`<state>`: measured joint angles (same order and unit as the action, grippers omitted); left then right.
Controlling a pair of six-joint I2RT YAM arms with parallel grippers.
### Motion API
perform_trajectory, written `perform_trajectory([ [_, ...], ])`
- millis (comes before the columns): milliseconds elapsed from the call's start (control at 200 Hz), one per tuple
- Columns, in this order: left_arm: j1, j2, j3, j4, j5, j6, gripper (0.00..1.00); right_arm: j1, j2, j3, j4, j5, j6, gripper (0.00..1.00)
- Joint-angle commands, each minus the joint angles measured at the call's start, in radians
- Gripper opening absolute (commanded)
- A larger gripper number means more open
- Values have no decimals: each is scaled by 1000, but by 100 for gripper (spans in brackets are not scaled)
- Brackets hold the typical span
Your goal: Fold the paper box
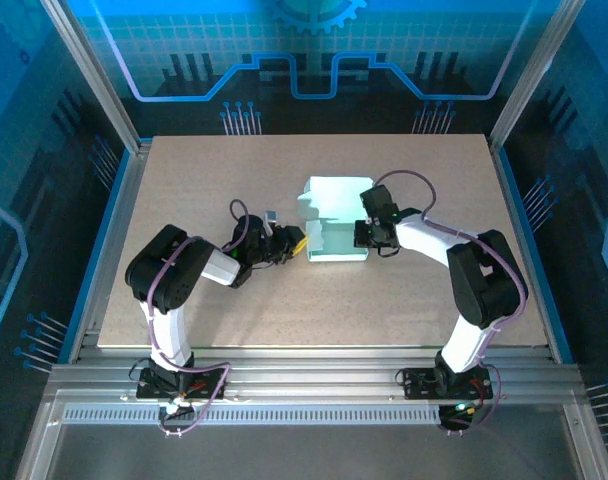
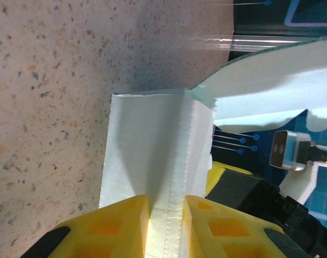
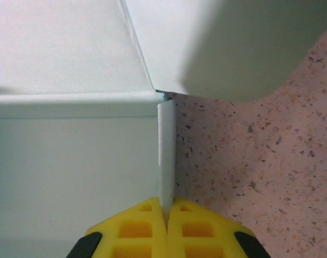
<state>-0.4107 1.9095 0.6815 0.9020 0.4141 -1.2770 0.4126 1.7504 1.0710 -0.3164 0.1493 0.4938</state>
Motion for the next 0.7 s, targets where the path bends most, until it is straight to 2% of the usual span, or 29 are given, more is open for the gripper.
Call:
perform_trajectory([
  [0, -16, -21, 40, -88, 20, 44, 25, 38, 15, 39, -43, 35, -5, 4],
  [210, -37, -42, 70, -257, -11, 120, 26, 69, 22, 50, -53, 68, 9, 4],
  [415, -70, -91, 116, -464, -95, 245, 26, 86, 23, 46, -50, 66, 35, 3],
  [695, -143, -127, 245, -852, -298, 459, 24, 87, 17, 30, -21, 14, 70, 3],
])
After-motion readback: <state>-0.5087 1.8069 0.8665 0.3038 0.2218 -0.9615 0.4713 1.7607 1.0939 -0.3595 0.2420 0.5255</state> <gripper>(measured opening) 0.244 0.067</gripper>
